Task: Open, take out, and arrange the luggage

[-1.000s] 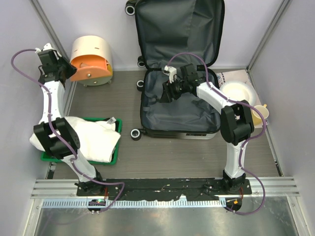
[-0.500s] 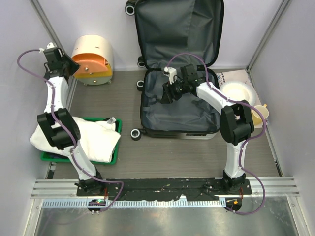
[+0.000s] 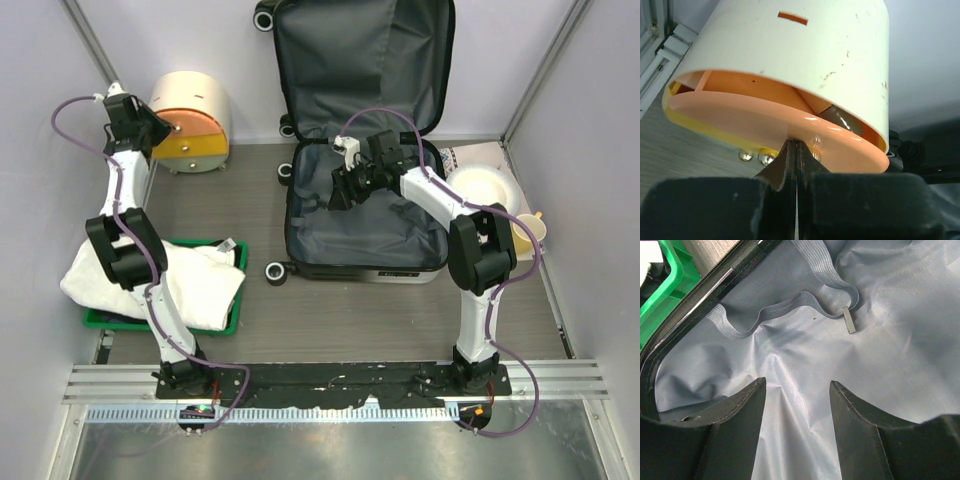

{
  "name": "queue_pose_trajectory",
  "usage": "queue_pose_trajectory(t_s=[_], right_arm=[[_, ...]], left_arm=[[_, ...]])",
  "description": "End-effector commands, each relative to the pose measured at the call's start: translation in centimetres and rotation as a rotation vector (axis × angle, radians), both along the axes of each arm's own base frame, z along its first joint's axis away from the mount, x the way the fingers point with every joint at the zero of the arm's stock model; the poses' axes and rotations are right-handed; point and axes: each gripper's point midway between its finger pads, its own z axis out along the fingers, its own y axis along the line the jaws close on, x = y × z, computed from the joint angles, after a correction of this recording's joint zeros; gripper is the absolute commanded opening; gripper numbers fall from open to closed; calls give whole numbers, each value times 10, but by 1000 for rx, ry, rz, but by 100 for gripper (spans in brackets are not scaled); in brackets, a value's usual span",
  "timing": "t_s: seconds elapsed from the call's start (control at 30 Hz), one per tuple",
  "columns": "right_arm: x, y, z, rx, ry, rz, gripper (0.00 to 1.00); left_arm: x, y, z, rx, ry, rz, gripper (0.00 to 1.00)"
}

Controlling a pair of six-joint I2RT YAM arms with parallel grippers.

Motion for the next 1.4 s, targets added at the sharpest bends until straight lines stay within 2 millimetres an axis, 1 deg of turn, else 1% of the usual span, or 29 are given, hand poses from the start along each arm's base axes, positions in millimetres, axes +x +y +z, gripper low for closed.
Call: queue_pose_trajectory(t_s=[0.0,0.23,0.33,0.37,0.43,0.47,0.5,0.53,0.6,0.63,0.7,0.77,0.8,0.83,0.87,0.9,0.93,0.97,1.0,1.03,1.07,1.1,1.13,1.17,1.2,1.23,1.27,1.33,1.37], right_arm=[[8,-1,43,28,-111,4,59],[8,-3,51,28,-132,-1,59],[10,-5,59,29,-155,-11,60],[12,-7,63,31,-167,-21,61],[16,-11,74,38,-191,-48,62],[18,-11,80,51,-198,-63,63],[22,-17,85,55,-207,-85,64],[24,-20,94,67,-228,-102,64],[30,-32,104,79,-238,-148,67],[31,-37,115,91,-257,-164,67],[37,-49,126,109,-275,-217,68],[45,-70,143,114,-312,-291,70],[46,-78,145,112,-313,-322,70],[51,-92,149,111,-329,-362,70],[48,-101,162,117,-357,-390,71],[50,-115,158,104,-349,-443,71],[52,-130,161,102,-358,-483,72],[49,-141,169,101,-375,-511,72],[48,-151,161,81,-361,-546,72],[47,-160,161,75,-368,-571,72],[48,-176,157,62,-364,-607,72],[42,-185,147,49,-349,-628,72],[41,-195,143,52,-333,-668,72],[39,-210,137,47,-315,-704,72],[31,-217,128,38,-298,-720,72],[27,-222,123,33,-292,-737,72],[19,-225,106,13,-263,-745,72],[10,-235,103,-16,-276,-788,72],[3,-236,89,-30,-249,-801,73]], left_arm=[[22,-19,28,27,-109,-68,2],[31,-15,29,89,-149,-82,17],[25,-13,38,127,-153,-85,32],[18,-12,54,171,-176,-90,45],[5,-8,63,208,-174,-86,61],[-7,-10,77,236,-172,-102,84],[-14,-5,87,246,-171,-105,99],[-25,-5,81,239,-109,-117,100],[-40,3,109,280,-111,-104,100],[-50,4,108,276,-76,-111,100],[-63,0,127,304,-92,-150,100],[-76,-6,129,312,-59,-190,100],[-82,-21,131,309,-64,-274,100],[-92,-31,119,285,-11,-336,100],[-97,-39,121,285,-5,-378,99],[-101,-56,116,286,21,-427,100],[-112,-65,98,311,98,-485,99],[-118,-74,94,328,123,-518,99],[-123,-94,85,337,147,-576,100],[-131,-102,85,352,155,-596,100],[-137,-109,61,335,211,-615,100],[-141,-126,55,340,224,-641,100],[-144,-126,51,369,245,-603,100],[-151,-134,33,367,291,-623,100],[-157,-148,26,382,307,-649,100],[-155,-141,21,412,316,-614,100],[-167,-162,9,427,336,-659,100],[-173,-164,-10,440,369,-635,100],[-176,-168,-10,434,367,-619,100]])
